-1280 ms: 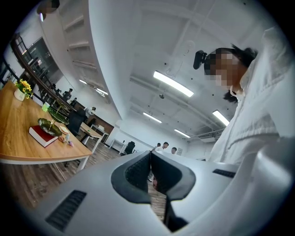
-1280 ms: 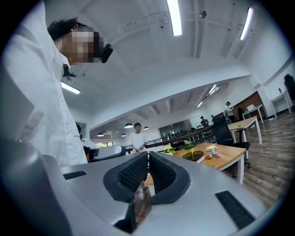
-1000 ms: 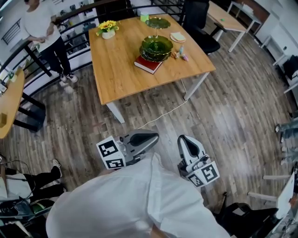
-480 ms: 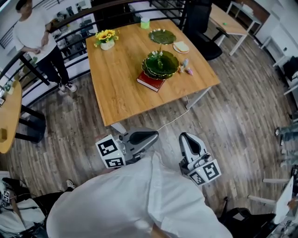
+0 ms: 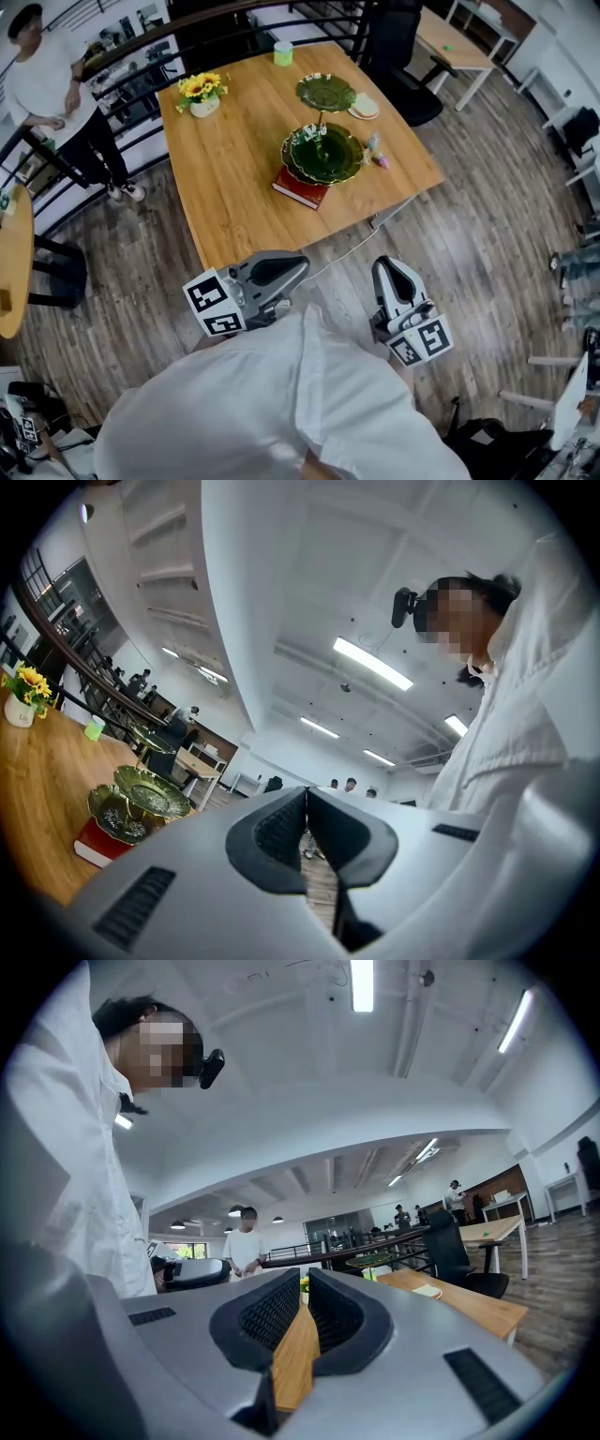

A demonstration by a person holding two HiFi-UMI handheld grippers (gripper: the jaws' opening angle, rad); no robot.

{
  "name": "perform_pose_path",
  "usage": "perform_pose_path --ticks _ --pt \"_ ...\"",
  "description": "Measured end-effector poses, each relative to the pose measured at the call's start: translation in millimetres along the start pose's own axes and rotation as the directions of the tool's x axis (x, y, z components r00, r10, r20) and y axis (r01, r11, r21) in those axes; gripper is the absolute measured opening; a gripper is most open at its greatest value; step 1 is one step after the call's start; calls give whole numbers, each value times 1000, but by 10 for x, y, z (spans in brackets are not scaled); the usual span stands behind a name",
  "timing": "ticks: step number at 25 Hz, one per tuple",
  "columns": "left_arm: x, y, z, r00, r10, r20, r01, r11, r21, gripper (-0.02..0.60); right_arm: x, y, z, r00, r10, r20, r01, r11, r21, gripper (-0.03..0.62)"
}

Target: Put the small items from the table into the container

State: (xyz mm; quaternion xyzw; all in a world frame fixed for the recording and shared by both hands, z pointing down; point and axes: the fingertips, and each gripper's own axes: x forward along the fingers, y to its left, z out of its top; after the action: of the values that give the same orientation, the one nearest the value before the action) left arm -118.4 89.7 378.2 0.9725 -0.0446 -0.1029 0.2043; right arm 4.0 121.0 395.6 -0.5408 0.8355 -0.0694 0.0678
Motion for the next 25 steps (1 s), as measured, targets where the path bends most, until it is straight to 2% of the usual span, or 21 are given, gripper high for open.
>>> perform_pose_path --ticks 5,11,17,25 --pt "34 323 161 1000 -13 1 13 1000 3 8 363 -136 13 1000 -1 -11 1 1000 -11 17" --pt "-10 707 347 1000 24 20 -24 1000 8 8 661 -282 32 1000 3 -28 -3 1000 -23 17" --pt "34 816 368 999 29 25 -29 1000 1 8 804 -436 61 999 -3 -44 1 999 -39 18" --pt "158 1005 411 998 45 41 -46 999 2 8 1081 -852 5 995 -20 -94 15 998 -53 18"
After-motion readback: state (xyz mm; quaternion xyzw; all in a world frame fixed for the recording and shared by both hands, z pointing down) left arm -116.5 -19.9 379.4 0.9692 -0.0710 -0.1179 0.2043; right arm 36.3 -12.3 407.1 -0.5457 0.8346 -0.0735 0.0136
